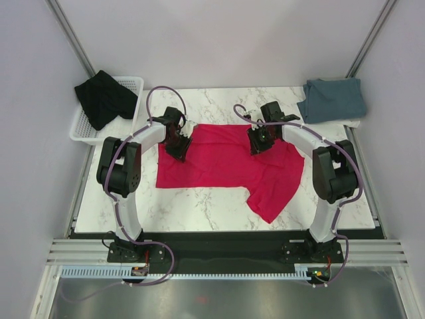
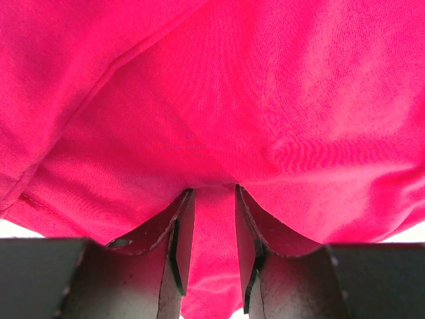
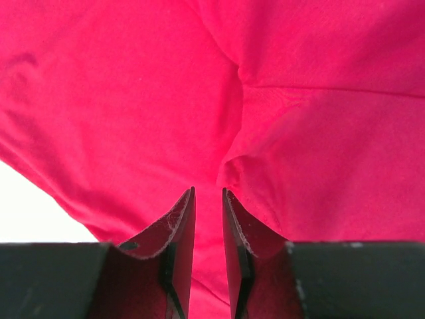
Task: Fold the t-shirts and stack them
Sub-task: Fold the tshirt
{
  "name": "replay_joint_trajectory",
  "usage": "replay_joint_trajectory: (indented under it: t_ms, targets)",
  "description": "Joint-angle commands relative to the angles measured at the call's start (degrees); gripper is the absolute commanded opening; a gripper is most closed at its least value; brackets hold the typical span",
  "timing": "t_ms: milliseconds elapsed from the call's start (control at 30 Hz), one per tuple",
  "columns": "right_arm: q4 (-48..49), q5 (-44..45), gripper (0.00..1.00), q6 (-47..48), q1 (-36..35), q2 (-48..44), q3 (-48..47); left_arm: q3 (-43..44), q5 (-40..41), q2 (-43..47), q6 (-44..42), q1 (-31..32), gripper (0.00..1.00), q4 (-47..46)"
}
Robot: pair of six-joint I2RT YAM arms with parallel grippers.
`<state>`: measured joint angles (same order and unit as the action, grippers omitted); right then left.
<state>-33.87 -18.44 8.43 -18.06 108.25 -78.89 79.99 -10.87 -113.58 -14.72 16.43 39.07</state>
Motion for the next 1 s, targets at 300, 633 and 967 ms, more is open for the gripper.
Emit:
replay_joint_trajectory:
  t_ms: [300,633,967]
  targets:
    - [0.4,1.2,0.3,1.1,-0.3,2.4,-2.6,2.2,-1.1,0.6,1.5,0.1,0.38,-0.7]
    - [0.1,1.9,0.3,1.2,-0.4,3.4,-1.5,2.9,-1.6,-0.2,1.7,0.0,0.38,-0.7]
    - [-1.0,2.4,0.29,1.8,-0.4,6.3,-2.7,2.6,-1.3,-0.1,1.8,-0.1,0.38,-0.7]
